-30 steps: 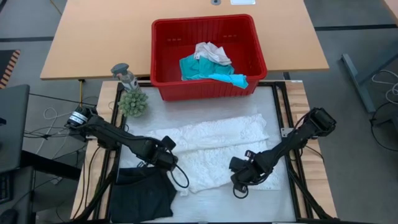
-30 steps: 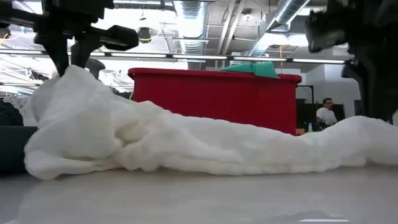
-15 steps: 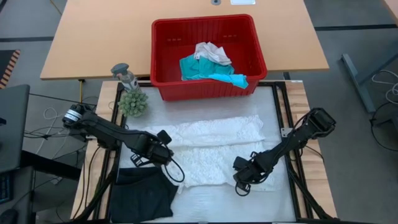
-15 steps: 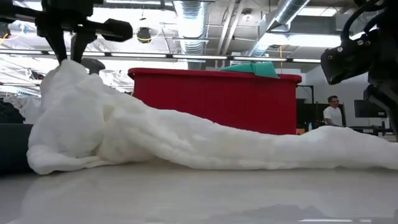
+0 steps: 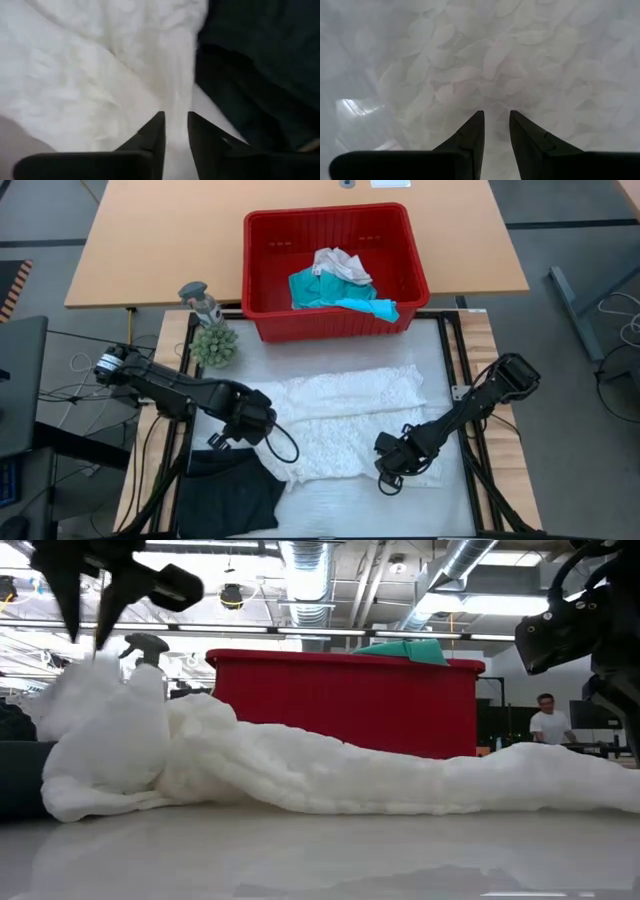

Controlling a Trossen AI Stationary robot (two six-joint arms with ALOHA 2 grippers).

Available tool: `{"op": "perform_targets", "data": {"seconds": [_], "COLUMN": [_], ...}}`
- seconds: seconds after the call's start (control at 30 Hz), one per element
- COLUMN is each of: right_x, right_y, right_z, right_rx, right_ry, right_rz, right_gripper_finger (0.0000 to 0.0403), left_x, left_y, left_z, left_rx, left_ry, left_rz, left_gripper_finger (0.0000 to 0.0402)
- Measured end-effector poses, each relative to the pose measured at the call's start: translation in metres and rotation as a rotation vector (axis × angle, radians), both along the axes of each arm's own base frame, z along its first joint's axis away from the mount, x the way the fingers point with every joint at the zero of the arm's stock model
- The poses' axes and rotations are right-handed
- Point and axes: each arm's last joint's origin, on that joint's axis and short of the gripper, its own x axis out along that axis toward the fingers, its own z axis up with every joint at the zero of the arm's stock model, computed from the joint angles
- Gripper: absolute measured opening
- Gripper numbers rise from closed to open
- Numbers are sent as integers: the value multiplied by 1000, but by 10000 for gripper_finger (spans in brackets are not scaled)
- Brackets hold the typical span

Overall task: Fold Laundry from Bin
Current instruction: Fold the white dress

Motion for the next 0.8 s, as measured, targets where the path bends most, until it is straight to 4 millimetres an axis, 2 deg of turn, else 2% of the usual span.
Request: {"op": "perform_targets", "data": {"seconds": [0.13, 0.2, 0.3, 0.43, 0.5, 0.63, 0.8], "right_x": [0, 0, 0, 0, -1, -3, -5], "right_y": [0, 0, 0, 0, 1, 4, 8], "right_z": [0, 0, 0, 0, 0, 0, 0], "right_rx": [-1, -1, -2, -1, -2, -2, -1], "right_ry": [0, 0, 0, 0, 0, 0, 0], "right_rz": [6, 7, 7, 7, 10, 23, 41], "right_gripper_finger": [116, 116, 116, 116, 116, 116, 116], "left_x": [-8, -5, 6, 14, 14, 16, 27], "left_y": [-9, -18, -42, -75, -85, -98, -104], "left_z": [0, 2, 11, 13, 4, -21, -43], "left_rx": [-25, -123, -214, -80, -41, -2, 84], "left_ry": [77, 36, -189, -480, -505, -414, -402], "left_rz": [121, 152, 136, 24, -28, -74, -42], "left_gripper_finger": [100, 103, 100, 94, 93, 92, 92]}}
